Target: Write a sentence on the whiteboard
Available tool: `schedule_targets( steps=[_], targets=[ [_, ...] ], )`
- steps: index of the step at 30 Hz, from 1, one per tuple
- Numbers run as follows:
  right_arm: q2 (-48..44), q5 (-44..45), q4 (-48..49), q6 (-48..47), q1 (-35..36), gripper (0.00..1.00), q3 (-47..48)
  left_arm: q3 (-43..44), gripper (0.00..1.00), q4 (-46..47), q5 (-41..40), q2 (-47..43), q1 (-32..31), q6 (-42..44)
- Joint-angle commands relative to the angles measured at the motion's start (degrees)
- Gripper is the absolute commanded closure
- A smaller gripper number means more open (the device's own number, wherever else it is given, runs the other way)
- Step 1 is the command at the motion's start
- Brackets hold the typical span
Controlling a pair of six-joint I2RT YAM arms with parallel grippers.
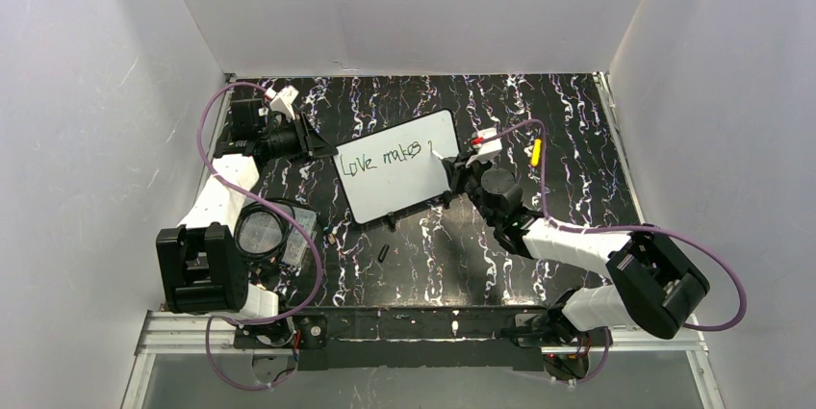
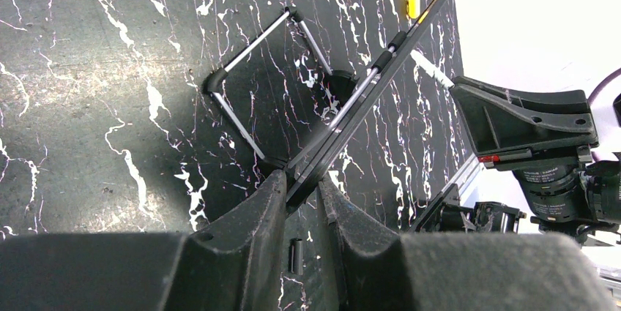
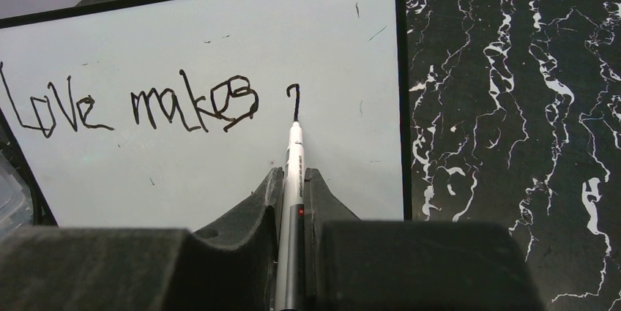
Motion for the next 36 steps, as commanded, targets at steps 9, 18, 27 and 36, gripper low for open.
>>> schedule_targets(
  steps=[9, 18, 27, 36],
  targets=[
    [-4.3, 4.2, -0.5, -1.3, -0.2, 0.99, 0.5, 1.5, 0.81, -0.4, 2.3, -0.3, -0.3, -0.5],
    [-3.5, 0.2, 2.6, -2.3, -0.2, 0.99, 4.2, 1.5, 0.81, -0.5, 2.4, -0.3, -0.3, -0.5],
    [0.0, 1.5, 4.7, -3.0, -0.2, 0.99, 5.8, 1.5, 0.81, -0.4, 2.4, -0.2, -0.3, -0.5],
    [2.1, 3.0, 6.3, -3.5, -0.2, 0.99, 5.6, 1.5, 0.81, -0.4, 2.5, -0.2, -0.2, -0.5]
  ],
)
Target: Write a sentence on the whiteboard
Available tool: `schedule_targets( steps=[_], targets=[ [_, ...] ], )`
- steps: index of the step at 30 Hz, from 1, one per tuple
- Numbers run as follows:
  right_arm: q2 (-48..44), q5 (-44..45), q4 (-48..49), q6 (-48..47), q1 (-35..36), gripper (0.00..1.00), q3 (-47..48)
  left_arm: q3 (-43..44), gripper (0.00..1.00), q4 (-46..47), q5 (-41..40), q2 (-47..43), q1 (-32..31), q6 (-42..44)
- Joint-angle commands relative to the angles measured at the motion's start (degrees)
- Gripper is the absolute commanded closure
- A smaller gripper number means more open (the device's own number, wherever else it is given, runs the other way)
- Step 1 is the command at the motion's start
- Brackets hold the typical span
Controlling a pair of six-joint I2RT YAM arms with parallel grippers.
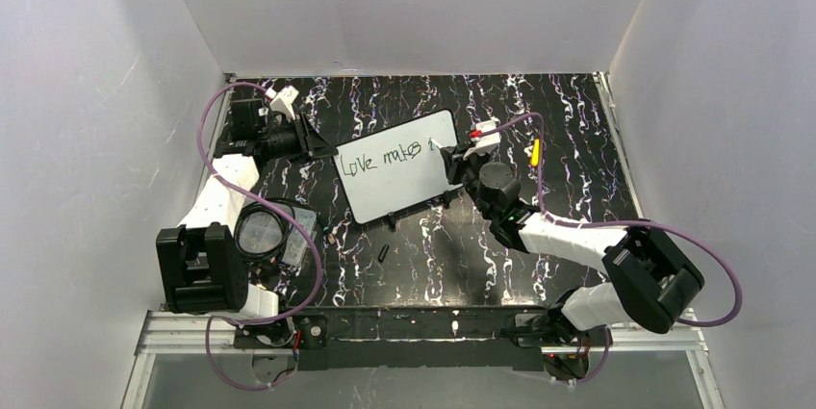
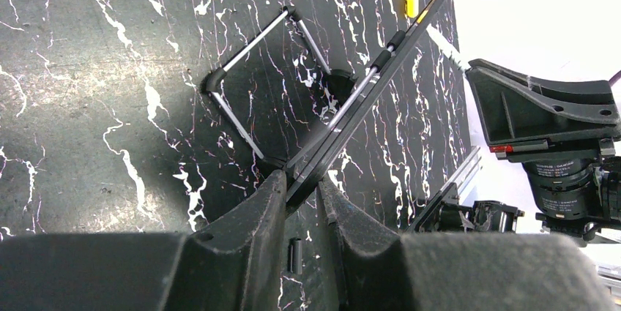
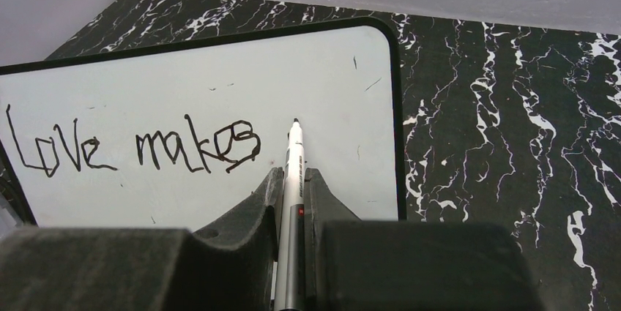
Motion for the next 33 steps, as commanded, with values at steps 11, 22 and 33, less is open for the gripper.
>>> schedule_targets(
  steps=[11, 22, 33],
  targets=[
    [-4.9, 1.6, 2.2, -1.1, -0.2, 0.99, -1.3, 1.5, 0.81, -0.4, 2.1, -0.1, -0.3, -0.5],
    [-3.2, 1.3, 1.5, -0.4, -0.2, 0.99, -2.2, 1.5, 0.81, -0.4, 2.1, -0.1, -0.3, -0.5],
    [-0.6, 0.8, 1.6, -0.7, -0.2, 0.99, -1.0, 1.5, 0.81, -0.4, 2.1, 0.2, -0.3, -0.5]
  ],
)
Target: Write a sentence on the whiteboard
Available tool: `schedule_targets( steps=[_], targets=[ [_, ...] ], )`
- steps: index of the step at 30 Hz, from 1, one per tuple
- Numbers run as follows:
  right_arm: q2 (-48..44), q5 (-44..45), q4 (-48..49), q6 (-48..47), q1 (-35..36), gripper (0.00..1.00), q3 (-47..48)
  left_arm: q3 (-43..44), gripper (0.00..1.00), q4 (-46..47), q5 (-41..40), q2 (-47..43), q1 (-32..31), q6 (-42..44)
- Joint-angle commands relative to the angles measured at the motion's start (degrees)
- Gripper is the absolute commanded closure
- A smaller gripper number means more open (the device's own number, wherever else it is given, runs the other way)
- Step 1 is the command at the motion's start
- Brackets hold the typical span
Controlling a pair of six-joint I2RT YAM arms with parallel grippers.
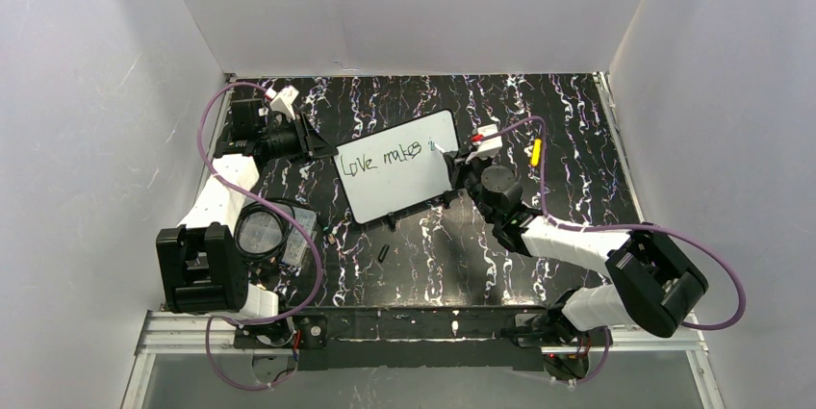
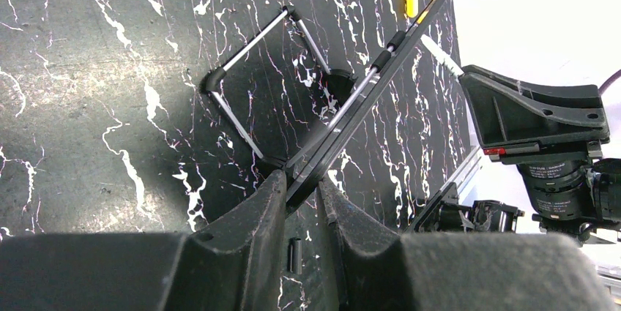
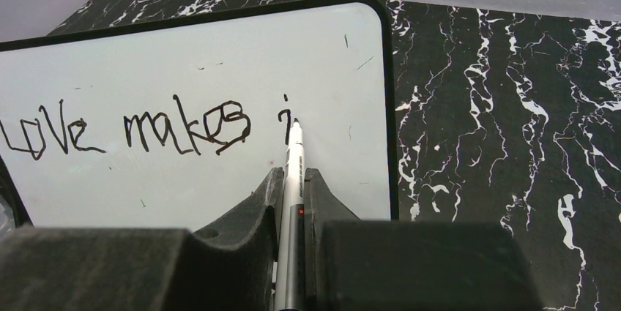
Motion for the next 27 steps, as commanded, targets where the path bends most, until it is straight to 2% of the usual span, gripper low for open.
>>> schedule_targets(
  steps=[1, 11, 20, 27],
  targets=[
    [0.7, 0.7, 2.1, -0.6, -0.2, 0.99, 1.1, 1.5, 0.81, -0.3, 2.0, 0.2, -0.3, -0.5],
    [0.2, 6.2, 1.3, -0.6, -0.5, 0.99, 1.0, 1.5, 0.81, -0.4, 2.0, 0.2, -0.3, -0.5],
    [-2.6, 0.2, 3.3, -1.4, -0.5, 0.99, 1.0, 1.5, 0.81, -0.3, 2.0, 0.1, -0.3, -0.5],
    [0.4, 0.4, 4.1, -3.0, -0.6, 0.99, 3.9, 1.5, 0.81, -0.4, 2.1, 0.1, -0.3, -0.5]
  ],
)
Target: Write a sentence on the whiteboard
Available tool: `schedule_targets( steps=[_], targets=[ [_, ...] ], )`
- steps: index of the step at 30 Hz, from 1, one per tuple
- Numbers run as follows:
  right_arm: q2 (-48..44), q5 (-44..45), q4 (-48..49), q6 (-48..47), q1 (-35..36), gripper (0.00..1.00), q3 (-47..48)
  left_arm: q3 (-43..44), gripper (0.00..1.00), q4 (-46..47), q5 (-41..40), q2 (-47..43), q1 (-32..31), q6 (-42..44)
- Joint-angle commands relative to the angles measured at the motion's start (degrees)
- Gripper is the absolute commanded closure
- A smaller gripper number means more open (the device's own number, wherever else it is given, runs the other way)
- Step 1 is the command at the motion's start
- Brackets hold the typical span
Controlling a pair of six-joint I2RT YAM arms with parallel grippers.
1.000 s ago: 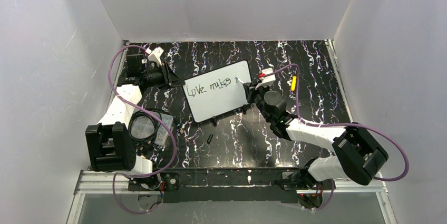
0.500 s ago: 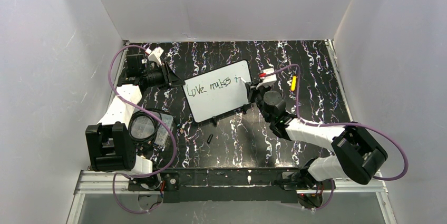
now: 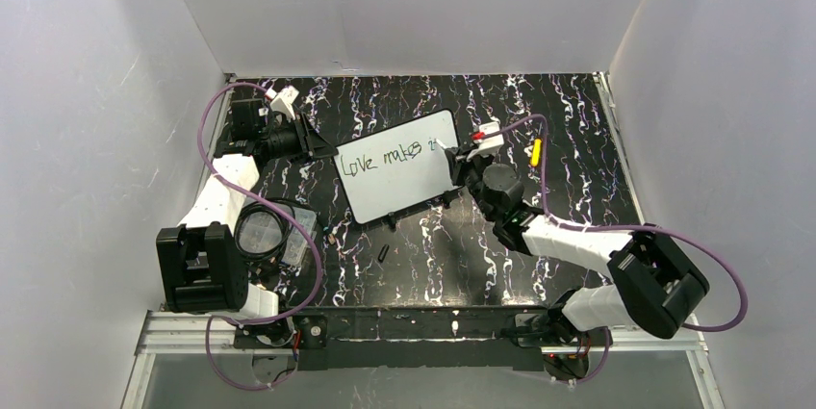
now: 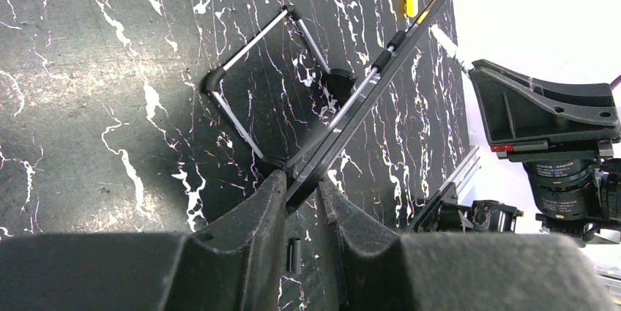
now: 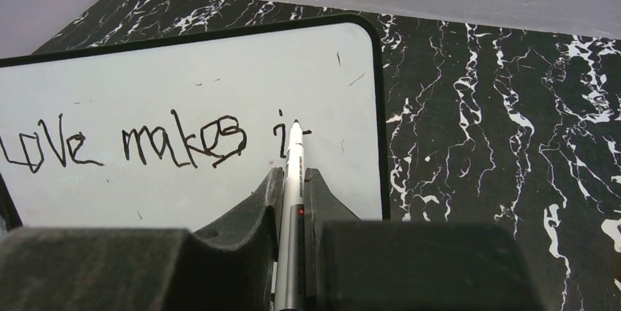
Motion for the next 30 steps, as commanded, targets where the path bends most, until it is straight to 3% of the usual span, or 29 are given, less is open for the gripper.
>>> schedule_targets(
  steps=[1, 30],
  targets=[
    [1.6, -0.3, 4.0, -2.0, -0.2, 0.99, 4.0, 1.5, 0.81, -0.3, 2.0, -0.1, -0.3, -0.4],
    [-0.1, 0.6, 0.1, 1.3, -0.1, 0.99, -3.4, 1.5, 0.81, -0.3, 2.1, -0.1, -0.3, -0.5]
  ],
)
